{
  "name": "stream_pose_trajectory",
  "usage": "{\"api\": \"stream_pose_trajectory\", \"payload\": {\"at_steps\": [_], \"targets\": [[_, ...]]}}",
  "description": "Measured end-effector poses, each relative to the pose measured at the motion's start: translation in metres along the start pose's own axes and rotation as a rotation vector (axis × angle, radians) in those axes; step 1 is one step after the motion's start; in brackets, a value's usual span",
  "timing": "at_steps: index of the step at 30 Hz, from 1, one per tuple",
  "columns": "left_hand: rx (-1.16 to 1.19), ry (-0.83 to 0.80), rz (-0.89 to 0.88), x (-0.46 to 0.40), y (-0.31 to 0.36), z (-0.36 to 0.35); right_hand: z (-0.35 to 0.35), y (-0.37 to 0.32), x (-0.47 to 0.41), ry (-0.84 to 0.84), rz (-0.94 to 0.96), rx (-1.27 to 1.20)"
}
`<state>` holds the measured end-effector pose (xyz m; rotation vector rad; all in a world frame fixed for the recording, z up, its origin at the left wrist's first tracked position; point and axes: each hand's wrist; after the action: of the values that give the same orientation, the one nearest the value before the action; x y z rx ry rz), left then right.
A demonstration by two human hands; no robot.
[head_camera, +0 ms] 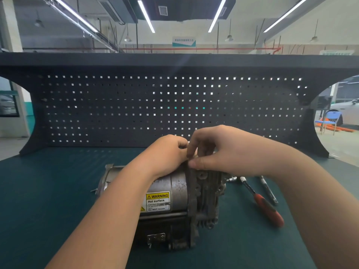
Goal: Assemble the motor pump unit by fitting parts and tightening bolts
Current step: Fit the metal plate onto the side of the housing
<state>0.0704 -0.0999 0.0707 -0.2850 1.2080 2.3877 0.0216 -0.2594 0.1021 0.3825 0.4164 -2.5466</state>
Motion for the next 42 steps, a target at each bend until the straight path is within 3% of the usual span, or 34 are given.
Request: {"api": "stream_pose_trajectory", "payload": {"at_steps": [11, 29, 42], "targets": [[-0.009, -0.018, 0.026, -0.002, -0.003, 0.000, -0.008, -0.002, -0.004, 0.064, -0.043, 0.133], [-0.008, -0.014, 0.033, 0.000, 0.000, -0.001, 0.009, 0.002, 0.005, -0.078, 0.034, -0.099], [-0.010, 0.000, -0.006, -0.003, -0.001, 0.000, 0.004, 0.001, 0.002, 0.017, 0.061, -0.100]]}}
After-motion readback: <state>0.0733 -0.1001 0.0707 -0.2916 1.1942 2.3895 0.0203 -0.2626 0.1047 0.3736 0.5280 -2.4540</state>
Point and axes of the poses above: each hand's wrist, its own x-axis away from the middle knuckle, its own z-axis out of the back of the hand, y = z × x, and after that the axes turned 9 degrees about x, right-handed
